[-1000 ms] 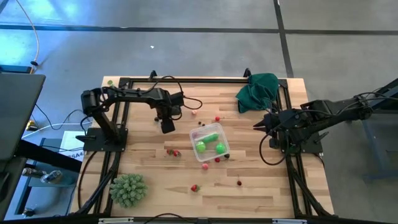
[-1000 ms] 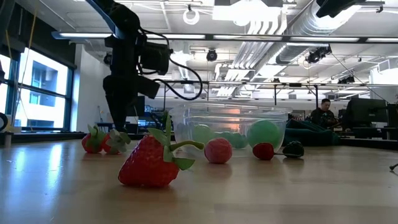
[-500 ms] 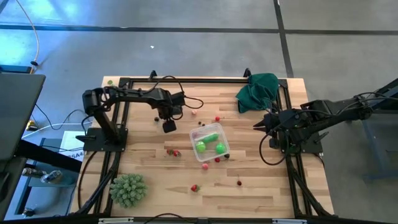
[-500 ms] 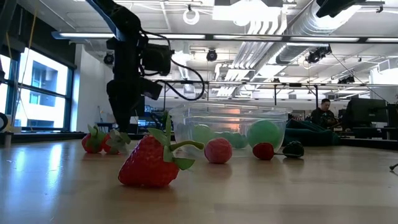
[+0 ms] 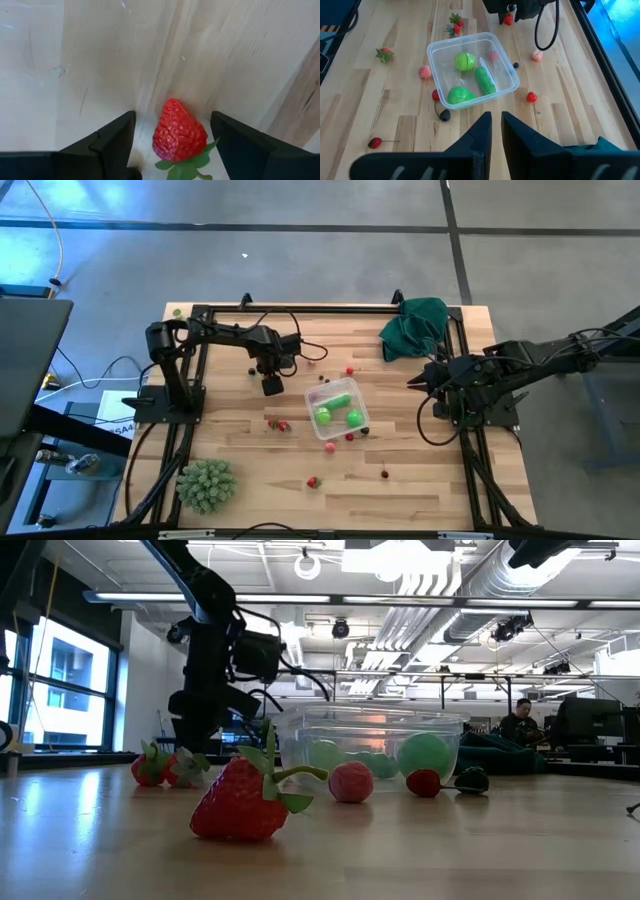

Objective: Pick and placing Produce into tupperware
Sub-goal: Put the red strawberry into the transparent container

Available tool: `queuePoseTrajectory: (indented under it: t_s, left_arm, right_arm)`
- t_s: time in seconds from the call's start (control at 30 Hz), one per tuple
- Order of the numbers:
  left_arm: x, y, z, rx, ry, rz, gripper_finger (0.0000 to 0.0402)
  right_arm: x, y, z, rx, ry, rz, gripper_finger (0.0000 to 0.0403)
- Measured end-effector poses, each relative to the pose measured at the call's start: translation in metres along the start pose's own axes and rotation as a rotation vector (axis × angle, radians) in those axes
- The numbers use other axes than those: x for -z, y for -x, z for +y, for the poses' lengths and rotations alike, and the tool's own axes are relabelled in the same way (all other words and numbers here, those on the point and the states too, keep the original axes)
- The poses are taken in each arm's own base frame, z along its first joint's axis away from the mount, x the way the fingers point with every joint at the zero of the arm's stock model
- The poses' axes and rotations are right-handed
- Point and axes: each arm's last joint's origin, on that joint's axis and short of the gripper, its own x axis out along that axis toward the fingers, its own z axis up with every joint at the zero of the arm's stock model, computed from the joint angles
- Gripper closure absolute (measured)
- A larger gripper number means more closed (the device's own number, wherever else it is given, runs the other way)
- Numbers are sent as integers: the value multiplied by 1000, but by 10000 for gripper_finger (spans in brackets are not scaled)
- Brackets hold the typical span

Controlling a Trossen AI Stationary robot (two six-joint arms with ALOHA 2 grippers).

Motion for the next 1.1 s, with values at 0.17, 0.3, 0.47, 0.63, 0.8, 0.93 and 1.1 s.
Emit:
queuePoseTrajectory:
  t_s: [0.17,0.3,0.47,0.63,0.8,0.93,1.1]
  left_arm:
    - [0,0,0,-4,-3,2,181]
    - [0,-1,0,-4,-2,3,206]
    - [0,-1,0,-3,-2,4,234]
    - [0,-1,0,-2,-2,5,253]
    - [0,-2,0,-1,-2,6,253]
    - [-1,0,0,-1,-2,4,248]
    - [-9,7,1,-2,-3,-24,254]
  right_arm:
    - [0,0,0,0,1,0,371]
    - [0,0,0,0,0,0,371]
    - [0,0,0,0,0,0,371]
    - [0,0,0,0,0,0,371]
    - [0,0,0,0,0,0,371]
    - [0,0,0,0,0,0,371]
    - [0,0,0,0,0,0,371]
